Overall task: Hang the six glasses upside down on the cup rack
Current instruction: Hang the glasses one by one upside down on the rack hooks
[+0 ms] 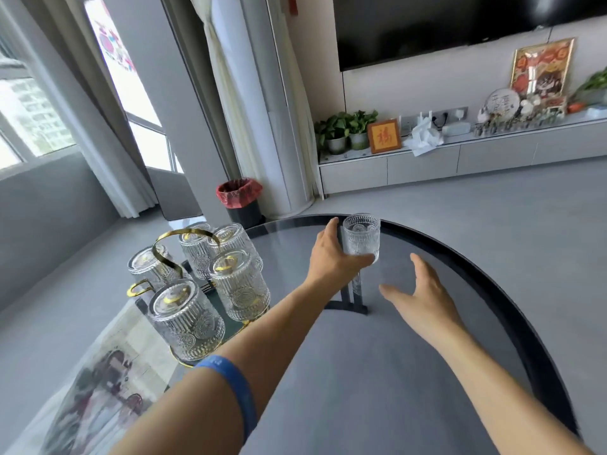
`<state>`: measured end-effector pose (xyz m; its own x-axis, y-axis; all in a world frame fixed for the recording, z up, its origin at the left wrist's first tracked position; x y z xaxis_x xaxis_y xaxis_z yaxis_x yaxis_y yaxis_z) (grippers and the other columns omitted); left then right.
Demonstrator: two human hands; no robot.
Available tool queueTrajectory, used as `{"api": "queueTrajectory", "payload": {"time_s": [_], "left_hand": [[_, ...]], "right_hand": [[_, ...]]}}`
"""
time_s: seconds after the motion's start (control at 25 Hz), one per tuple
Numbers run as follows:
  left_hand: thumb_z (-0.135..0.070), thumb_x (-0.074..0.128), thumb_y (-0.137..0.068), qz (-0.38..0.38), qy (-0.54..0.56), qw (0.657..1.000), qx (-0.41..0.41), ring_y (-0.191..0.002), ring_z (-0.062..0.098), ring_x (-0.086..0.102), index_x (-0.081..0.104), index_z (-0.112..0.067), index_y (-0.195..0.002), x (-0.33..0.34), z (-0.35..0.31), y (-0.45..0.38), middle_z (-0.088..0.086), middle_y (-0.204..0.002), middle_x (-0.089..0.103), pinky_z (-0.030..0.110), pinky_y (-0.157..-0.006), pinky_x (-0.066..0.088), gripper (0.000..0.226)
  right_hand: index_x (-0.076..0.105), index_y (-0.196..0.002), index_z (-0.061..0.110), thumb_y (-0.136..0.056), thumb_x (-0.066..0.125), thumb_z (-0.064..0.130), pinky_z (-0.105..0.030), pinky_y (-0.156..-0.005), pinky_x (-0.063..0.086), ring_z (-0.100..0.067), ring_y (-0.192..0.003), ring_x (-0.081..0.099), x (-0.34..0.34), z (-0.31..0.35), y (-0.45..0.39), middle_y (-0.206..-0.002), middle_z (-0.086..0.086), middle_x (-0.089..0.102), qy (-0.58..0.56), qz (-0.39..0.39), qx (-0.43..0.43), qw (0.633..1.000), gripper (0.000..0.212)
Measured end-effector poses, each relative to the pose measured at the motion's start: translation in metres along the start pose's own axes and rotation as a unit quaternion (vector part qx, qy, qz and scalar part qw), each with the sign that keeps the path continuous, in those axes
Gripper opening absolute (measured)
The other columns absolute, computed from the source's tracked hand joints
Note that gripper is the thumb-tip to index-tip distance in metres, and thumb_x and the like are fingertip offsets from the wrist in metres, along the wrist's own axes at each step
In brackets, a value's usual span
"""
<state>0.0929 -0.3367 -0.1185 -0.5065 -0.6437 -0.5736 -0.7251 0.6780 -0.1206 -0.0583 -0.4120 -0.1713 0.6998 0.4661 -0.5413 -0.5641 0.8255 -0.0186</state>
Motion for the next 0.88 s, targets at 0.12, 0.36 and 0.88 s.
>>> {"api": "queueTrajectory", "payload": {"time_s": [0.12,0.36,0.88], "left_hand": [[-0.036,0.086,-0.069,-0.016,-0.050,0.999,0.013,-0.135,0.027,0.041,0.029,-0.020,-0.153,0.025,-0.004,-0.040,0.008,-0.149,0.041,0.034,-0.107,0.036,0.103],[-0.035,0.081,-0.077,-0.014,-0.115,0.993,0.036,-0.134,0.031,0.045,0.031,-0.012,-0.151,0.048,-0.010,-0.092,0.013,-0.148,0.045,0.037,-0.104,0.039,0.092],[-0.042,0.089,-0.057,-0.031,-0.007,0.998,0.052,-0.094,0.007,0.054,0.059,-0.025,-0.125,-0.026,0.004,0.048,-0.006,-0.111,0.045,0.019,-0.080,0.046,0.076]], "right_hand": [[0.016,-0.149,0.020,-0.086,0.058,0.037,-0.044,-0.102,0.032,-0.031,-0.136,0.030,0.009,-0.013,0.001,-0.159,-0.003,0.016,0.102,0.020,0.020,0.994,0.077],[0.010,-0.149,0.022,-0.089,0.049,0.035,-0.050,-0.105,0.027,-0.029,-0.139,0.023,0.037,-0.007,0.008,-0.161,0.000,0.006,0.214,0.034,-0.036,0.976,0.072],[0.060,-0.114,0.012,-0.093,0.050,0.041,-0.050,-0.075,0.058,-0.042,-0.091,0.068,0.032,0.041,0.033,-0.111,-0.023,0.065,-0.442,0.070,0.248,0.859,0.037]]}}
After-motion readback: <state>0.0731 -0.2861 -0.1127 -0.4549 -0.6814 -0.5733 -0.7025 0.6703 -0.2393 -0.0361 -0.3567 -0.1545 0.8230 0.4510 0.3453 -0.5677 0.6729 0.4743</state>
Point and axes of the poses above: each hand's wrist, its own y-axis away from the middle knuckle, its own x-axis out of the palm, z = x × y, the point moved 3 cm from there along -y, towards the middle knuckle
